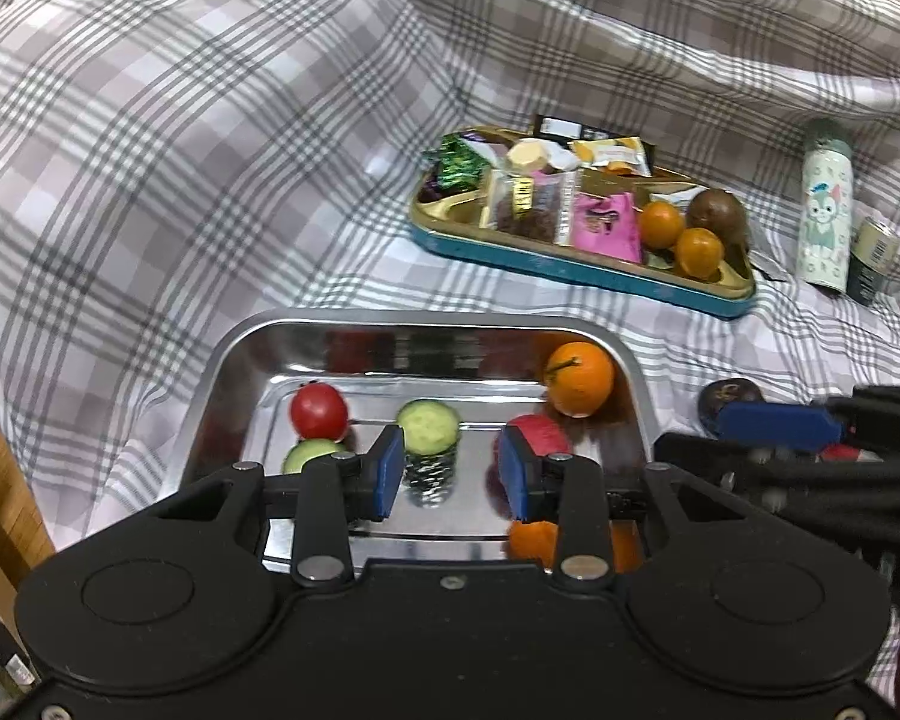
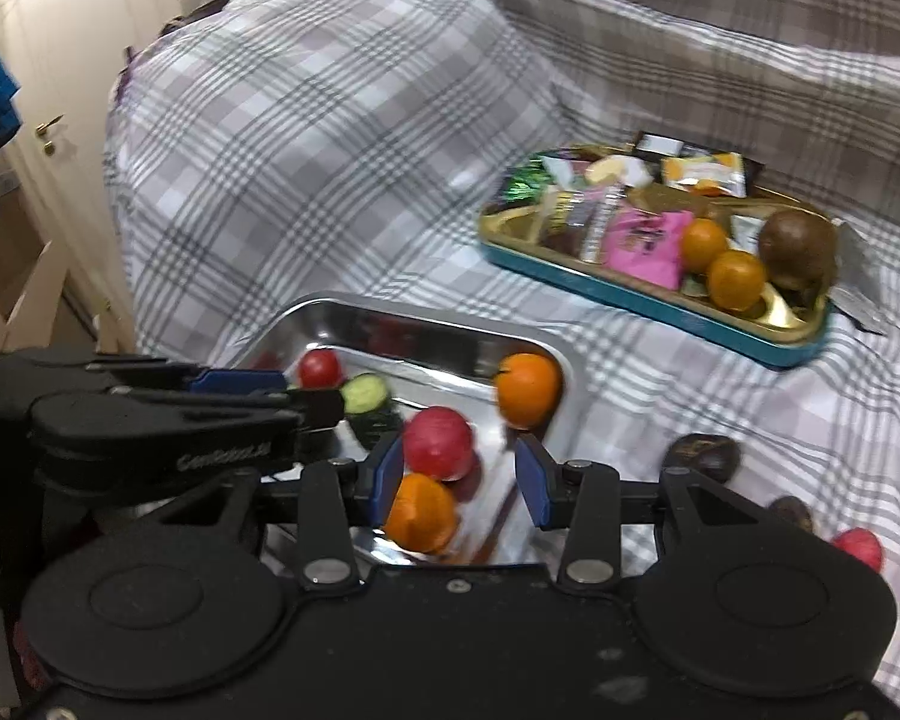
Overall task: Organize fruits
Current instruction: 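Reach the left tool to a dark purple plum while the right tool reaches a red plum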
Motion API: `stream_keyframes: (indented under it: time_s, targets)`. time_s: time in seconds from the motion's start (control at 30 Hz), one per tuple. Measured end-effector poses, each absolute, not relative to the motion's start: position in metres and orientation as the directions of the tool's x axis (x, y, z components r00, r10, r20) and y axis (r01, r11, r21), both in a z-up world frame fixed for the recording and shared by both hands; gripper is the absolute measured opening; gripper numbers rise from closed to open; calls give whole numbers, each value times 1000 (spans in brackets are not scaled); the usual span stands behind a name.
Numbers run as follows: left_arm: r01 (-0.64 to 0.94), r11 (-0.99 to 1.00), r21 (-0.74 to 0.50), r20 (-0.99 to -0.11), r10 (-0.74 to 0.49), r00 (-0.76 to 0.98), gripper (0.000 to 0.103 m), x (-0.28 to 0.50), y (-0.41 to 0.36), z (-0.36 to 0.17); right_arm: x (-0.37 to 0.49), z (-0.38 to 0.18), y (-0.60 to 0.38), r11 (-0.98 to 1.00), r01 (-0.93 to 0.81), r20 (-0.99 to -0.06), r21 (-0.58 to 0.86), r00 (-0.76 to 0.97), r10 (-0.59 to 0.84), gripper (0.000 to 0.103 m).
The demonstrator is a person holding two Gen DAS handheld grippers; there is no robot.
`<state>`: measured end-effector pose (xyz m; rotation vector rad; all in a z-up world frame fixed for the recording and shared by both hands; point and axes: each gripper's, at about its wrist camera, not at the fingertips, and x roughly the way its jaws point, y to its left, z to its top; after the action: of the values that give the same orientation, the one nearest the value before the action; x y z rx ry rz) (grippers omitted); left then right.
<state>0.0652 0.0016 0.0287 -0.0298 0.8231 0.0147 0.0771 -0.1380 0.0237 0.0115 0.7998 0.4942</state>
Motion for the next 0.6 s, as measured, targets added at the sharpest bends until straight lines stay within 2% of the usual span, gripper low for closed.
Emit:
stream_keyframes:
  time_s: [0.37,0.6]
  targets:
    - [63,997,-38,-729,-70,681,44,68,-28,33,100,23,-209,981,-110,-718,160,669,192,57]
    - [132,990,-51,-728,-127,674,44,74,-53,33,117,20,-257,979,37,-755,199,643,129,60]
